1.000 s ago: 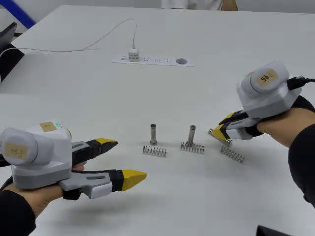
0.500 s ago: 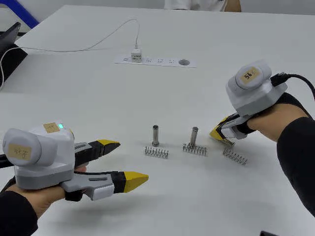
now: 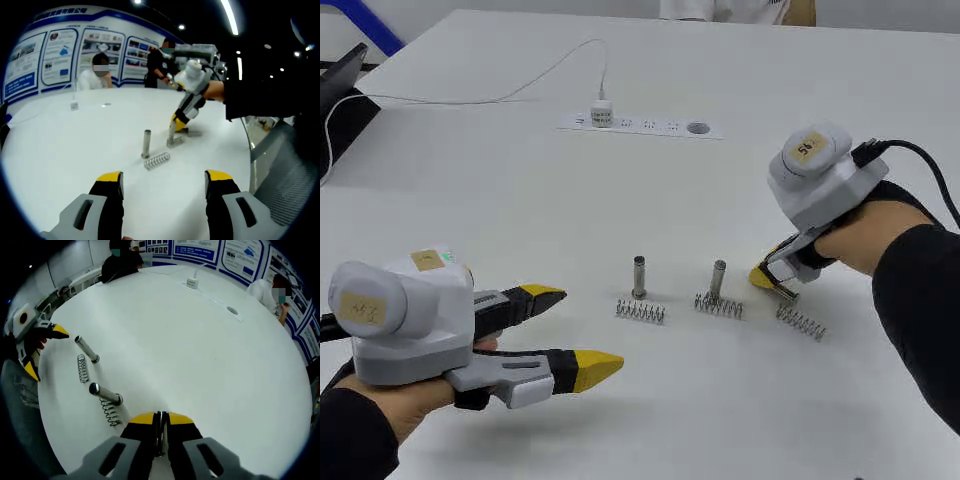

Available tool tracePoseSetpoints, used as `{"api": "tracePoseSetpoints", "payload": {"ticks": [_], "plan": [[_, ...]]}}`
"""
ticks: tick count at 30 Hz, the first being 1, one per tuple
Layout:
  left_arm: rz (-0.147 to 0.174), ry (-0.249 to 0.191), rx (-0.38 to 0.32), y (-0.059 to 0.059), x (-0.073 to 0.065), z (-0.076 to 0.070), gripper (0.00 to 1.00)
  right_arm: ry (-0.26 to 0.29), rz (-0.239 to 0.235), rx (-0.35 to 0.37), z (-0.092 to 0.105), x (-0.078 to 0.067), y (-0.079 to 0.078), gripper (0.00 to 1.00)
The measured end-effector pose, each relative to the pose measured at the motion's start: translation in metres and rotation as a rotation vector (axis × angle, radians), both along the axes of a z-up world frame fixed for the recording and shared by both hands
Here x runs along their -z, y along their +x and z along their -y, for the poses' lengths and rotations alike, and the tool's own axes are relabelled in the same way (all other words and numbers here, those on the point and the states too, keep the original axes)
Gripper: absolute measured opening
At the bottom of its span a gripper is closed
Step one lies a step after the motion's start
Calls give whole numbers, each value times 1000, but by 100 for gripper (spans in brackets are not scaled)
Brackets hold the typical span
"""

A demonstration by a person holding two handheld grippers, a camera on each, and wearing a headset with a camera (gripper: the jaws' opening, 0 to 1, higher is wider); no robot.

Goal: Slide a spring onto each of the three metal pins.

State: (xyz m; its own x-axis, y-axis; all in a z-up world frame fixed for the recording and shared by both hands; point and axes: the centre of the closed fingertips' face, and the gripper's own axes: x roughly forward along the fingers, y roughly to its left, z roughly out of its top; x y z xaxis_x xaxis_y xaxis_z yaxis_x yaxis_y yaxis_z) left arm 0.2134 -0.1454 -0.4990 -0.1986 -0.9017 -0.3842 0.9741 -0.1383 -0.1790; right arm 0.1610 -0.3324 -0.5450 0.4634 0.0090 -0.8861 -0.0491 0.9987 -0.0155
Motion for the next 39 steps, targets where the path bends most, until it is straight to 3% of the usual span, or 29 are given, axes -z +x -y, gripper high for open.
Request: {"api": "tracePoseSetpoints", "payload": {"ticks": [11, 19, 24, 29, 39], "plan": [[-1, -2, -1, 0, 0, 0, 67, -16, -122, -28, -2, 2, 0, 10], [2, 1, 4, -1, 1, 0, 67, -2, -167, -15, -2, 3, -2, 9], [3, -3, 2, 0, 0, 1, 67, -11, -154, 7, -3, 2, -3, 8], [7, -8, -1, 0, -3, 0, 67, 10, -72, 43, 0, -1, -5, 8], [10, -3, 11, -3, -2, 1, 67, 13, 2, 72, -1, -21, -18, 8]]}}
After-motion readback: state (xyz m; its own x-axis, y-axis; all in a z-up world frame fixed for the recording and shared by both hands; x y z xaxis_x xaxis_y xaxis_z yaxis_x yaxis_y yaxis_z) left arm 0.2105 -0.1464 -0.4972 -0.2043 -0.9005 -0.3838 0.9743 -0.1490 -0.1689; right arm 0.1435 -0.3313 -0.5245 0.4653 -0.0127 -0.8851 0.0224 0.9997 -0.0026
